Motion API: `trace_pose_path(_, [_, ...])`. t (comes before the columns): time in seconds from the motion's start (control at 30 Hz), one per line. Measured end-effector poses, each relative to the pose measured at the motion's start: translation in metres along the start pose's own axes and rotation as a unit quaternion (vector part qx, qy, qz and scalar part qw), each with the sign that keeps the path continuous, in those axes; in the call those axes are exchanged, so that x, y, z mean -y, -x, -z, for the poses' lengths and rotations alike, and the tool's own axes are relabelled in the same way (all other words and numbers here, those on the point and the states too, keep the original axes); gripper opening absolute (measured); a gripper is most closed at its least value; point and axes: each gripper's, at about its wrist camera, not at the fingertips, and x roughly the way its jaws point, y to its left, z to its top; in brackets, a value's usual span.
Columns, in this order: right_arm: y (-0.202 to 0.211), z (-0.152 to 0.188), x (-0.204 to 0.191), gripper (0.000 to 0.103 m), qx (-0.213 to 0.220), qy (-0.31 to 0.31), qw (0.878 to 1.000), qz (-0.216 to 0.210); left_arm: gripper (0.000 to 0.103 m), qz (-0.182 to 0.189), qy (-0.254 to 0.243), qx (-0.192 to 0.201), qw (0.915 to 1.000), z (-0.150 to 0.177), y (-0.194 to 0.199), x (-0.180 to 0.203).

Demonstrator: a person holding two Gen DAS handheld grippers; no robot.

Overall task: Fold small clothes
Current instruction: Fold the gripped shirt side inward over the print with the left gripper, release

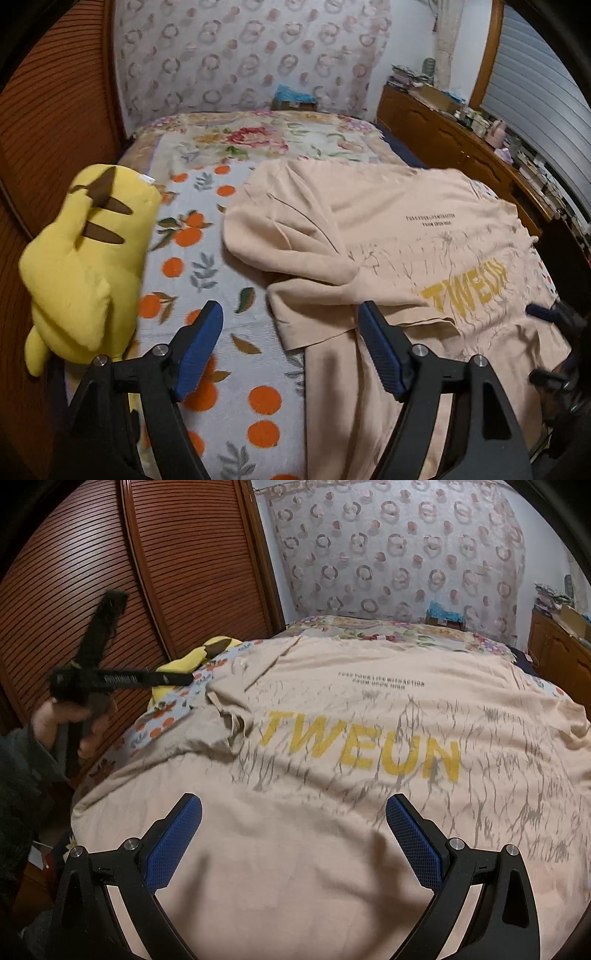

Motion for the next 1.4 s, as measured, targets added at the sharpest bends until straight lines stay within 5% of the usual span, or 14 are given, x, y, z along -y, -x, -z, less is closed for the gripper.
trace_pose_path(0.1, [0.002, -0.015, -0.002, 0.100, 0.013, 0.019, 1.000, 0.011, 0.043, 0.004, -0.007, -0.023, 0.9997, 0.002, -0.014, 0.006])
trace_pose_path(0.27, [0.001, -0.034, -0.004, 0.100, 0.031, 0.031, 0.999, 0.015, 0.034, -0.010, -0.025, -0.039, 0.9989, 0.005, -0.026, 0.016])
trace_pose_path(0.37, [0.002, -0.034, -0.005, 0.100, 0.038, 0.030, 0.999, 0.010, 0.006, -0.007, -0.028, -0.040, 0.9988, 0.002, -0.025, 0.015])
trace_pose_path(0.6, [-0.003, -0.021, 0.009, 0.100, 0.031, 0.012, 0.999, 0.004, 0.005, 0.038, -0.022, 0.052, 0.9977, -0.036, 0.014, 0.039])
trace_pose_path(0.87, [0.005, -0.020, 0.022, 0.100, 0.037, -0.001, 0.999, 0.013, 0.005, 0.083, -0.072, 0.102, 0.9887, -0.089, 0.041, 0.104])
trace_pose_path(1.03, [0.005, -0.019, 0.025, 0.100, 0.034, -0.005, 0.999, 0.018, 0.045, 0.075, -0.087, 0.092, 0.9891, -0.093, 0.036, 0.107])
trace_pose_path(1.17, [0.006, -0.022, 0.023, 0.100, 0.036, -0.005, 0.999, 0.018, 0.046, 0.064, -0.083, 0.079, 0.9914, -0.082, 0.032, 0.095])
trace_pose_path(1.3, [-0.004, -0.028, 0.022, 0.096, 0.026, 0.006, 1.000, 0.015, 0.070, 0.051, -0.069, 0.060, 0.9945, -0.062, 0.024, 0.072])
trace_pose_path(1.4, [-0.010, -0.036, 0.026, 0.089, 0.018, 0.012, 1.000, 0.009, 0.075, 0.032, -0.060, 0.043, 0.9968, -0.042, 0.015, 0.054])
